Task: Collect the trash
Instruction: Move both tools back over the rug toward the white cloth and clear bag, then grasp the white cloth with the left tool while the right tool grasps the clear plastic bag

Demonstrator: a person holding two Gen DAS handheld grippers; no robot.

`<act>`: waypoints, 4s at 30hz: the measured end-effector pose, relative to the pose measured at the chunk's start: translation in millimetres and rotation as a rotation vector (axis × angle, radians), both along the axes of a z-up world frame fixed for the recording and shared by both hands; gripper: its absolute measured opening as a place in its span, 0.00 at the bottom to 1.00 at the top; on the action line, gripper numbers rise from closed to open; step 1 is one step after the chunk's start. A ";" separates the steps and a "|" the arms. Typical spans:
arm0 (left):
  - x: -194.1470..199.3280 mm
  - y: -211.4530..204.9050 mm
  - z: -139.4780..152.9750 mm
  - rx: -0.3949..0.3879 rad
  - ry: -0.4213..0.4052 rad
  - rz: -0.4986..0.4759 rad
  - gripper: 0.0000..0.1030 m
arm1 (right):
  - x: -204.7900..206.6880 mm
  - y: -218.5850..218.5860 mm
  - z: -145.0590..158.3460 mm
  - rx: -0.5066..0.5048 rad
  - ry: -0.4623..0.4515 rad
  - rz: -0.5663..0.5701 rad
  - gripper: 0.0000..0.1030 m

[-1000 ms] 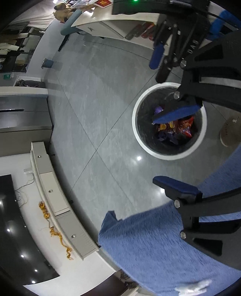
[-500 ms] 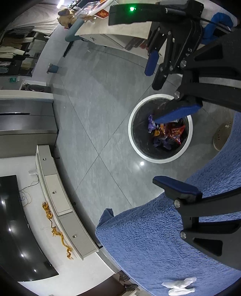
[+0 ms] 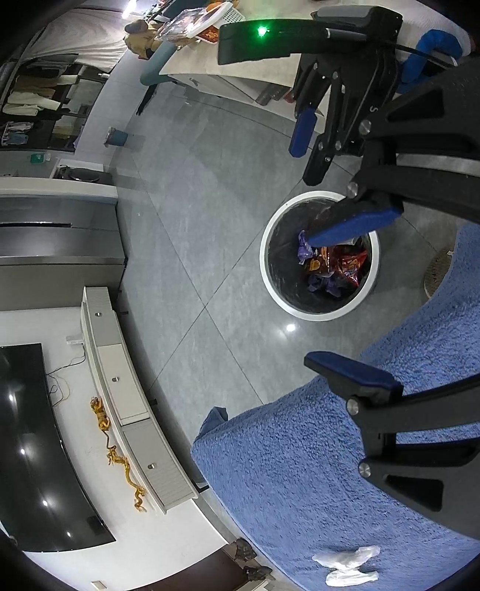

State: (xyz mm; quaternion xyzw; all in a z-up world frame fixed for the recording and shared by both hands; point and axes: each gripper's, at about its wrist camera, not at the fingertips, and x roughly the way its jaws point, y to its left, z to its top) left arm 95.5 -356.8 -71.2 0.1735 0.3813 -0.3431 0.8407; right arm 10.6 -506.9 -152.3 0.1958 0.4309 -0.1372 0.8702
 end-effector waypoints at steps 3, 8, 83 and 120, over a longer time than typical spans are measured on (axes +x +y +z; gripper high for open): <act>0.7 7.1 2.5 -0.007 -0.008 0.012 0.56 | 1.3 5.1 2.5 -0.008 -0.001 0.008 0.42; 0.7 20.2 7.1 -0.024 -0.017 0.028 0.56 | 2.7 15.6 7.8 -0.021 -0.003 0.022 0.42; -12.8 409.6 -7.7 -0.148 -0.081 0.729 0.68 | 70.4 327.1 105.3 -0.210 -0.037 0.620 0.49; 164.5 414.2 -34.1 -0.167 0.071 0.675 0.68 | 219.0 376.0 44.9 -0.102 -0.014 0.791 0.49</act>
